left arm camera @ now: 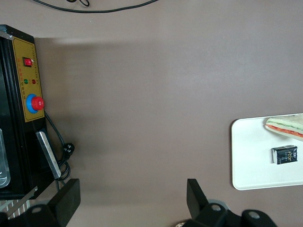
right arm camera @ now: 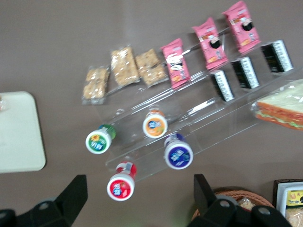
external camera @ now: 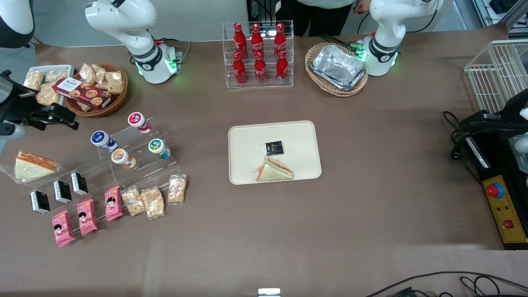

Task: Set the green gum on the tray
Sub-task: 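Move the right gripper over the acrylic rack toward the green gum tub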

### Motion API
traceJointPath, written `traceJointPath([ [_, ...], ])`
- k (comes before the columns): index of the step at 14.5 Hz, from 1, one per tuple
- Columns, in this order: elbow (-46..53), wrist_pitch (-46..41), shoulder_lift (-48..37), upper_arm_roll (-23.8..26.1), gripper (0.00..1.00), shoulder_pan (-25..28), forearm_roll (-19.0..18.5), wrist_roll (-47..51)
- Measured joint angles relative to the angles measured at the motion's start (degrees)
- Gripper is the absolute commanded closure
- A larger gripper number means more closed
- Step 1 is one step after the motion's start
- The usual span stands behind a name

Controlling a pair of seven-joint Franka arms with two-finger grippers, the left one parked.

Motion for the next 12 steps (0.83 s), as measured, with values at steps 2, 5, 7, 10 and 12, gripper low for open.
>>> traceJointPath([
  [2,0.0,-0.8,-0.1,3.1,0.0,0.3,0.2,0.3],
  [5,-0.6,-1.8,-1.4,9.5,0.0,0.6,0.4,8.1],
  [7,-1.5,-2.7,-3.1,14.7,0.0,0.9,0.4,14.4],
  [10,-5.9,-2.9,-7.6,18.9,0.0,1.1,1.2,18.2],
  [12,-9.7,-2.3,-10.9,19.0,0.0,1.1,2.4,18.4],
])
